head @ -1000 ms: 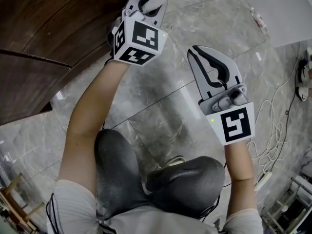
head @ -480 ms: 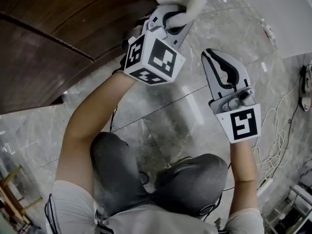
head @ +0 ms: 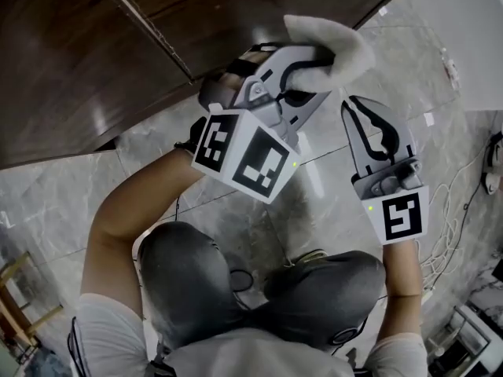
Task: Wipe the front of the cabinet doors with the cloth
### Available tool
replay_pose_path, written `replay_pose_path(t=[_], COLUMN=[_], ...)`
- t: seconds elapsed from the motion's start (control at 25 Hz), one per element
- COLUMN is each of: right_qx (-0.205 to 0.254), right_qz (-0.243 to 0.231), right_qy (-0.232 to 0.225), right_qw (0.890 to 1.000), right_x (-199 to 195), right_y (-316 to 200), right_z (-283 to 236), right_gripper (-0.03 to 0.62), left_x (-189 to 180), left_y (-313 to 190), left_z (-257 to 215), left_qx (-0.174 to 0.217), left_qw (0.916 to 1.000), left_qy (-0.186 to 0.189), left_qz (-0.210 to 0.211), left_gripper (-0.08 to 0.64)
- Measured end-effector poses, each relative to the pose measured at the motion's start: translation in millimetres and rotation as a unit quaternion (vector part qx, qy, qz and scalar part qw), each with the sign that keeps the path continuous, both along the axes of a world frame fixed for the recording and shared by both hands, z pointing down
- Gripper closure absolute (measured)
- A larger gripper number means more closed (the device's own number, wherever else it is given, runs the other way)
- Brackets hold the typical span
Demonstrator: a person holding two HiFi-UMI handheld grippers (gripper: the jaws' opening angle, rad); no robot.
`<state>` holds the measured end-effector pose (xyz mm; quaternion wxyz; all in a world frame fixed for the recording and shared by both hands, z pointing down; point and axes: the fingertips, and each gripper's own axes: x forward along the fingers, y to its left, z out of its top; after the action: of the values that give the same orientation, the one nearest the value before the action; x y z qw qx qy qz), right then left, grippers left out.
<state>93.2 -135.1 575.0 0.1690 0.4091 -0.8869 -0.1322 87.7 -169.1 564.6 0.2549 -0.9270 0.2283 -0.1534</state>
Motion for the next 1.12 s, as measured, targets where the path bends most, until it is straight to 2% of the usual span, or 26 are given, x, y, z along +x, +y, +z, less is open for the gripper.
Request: replay_pose_path(t=[0.2, 0.32, 0.52, 0.76, 0.88, 1.04, 1.12], right_qx=[-0.050, -0.073, -0.108, -0.100, -0.104, -0.109, -0.117], right_qz=[-0.001, -0.004, 0.000, -0.034, -0.044, -0.051, -0.047], right_qy=[0.014, 0.032, 0.011, 0.068, 0.066, 0.067, 0.051], right_qw=[0.999, 0.997, 0.994, 0.992, 0.991, 0.990, 0.991], right_x=[-18, -19, -23, -38, -46, -58, -67], right_y=[3, 15, 26, 49, 57, 70, 76], right_z=[-6, -33, -98, -179, -227, -296, -331], right_gripper=[0.540, 0.540, 0.540, 0.540, 0.540, 0.540, 0.540], left_x=[-28, -41, -60, -83, -94, -107, -114], left_y=[8, 20, 45, 70, 81, 96, 101], left_z=[-16, -41, -93, -170, -216, -292, -330], left_qx=[-0.008, -0.032, -0.086, -0.102, -0.116, -0.107, -0.101], left_qw=[0.9998, 0.9990, 0.9949, 0.9909, 0.9874, 0.9868, 0.9870], left_qy=[0.010, 0.009, -0.009, -0.027, -0.028, -0.032, -0.034], left_qz=[-0.017, -0.030, -0.052, -0.084, -0.105, -0.117, -0.121], left_gripper=[0.502, 0.502, 0.502, 0.502, 0.502, 0.502, 0.502])
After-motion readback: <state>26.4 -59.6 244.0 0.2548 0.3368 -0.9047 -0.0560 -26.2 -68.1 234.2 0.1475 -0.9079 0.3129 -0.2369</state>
